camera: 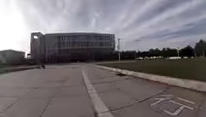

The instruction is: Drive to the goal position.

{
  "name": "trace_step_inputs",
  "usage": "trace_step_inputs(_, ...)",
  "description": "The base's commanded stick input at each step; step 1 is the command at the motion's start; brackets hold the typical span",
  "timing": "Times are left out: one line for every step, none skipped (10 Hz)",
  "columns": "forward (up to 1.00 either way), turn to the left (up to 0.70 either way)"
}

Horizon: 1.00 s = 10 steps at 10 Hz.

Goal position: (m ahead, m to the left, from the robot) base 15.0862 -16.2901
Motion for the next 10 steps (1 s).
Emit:
trace_step_inputs(0.7, 0.1)
trace_step_inputs(0.7, 0.27)
trace_step_inputs(0.7, 0.14)
trace_step_inputs(0.7, 0.07)
trace_step_inputs(0.7, 0.0)
trace_step_inputs(0.7, 0.0)
trace_step_inputs(0.7, 0.0)
trace_step_inputs(0.7, 0.0)
trace_step_inputs(0.7, 0.0)
trace_step_inputs(0.7, 0.0)
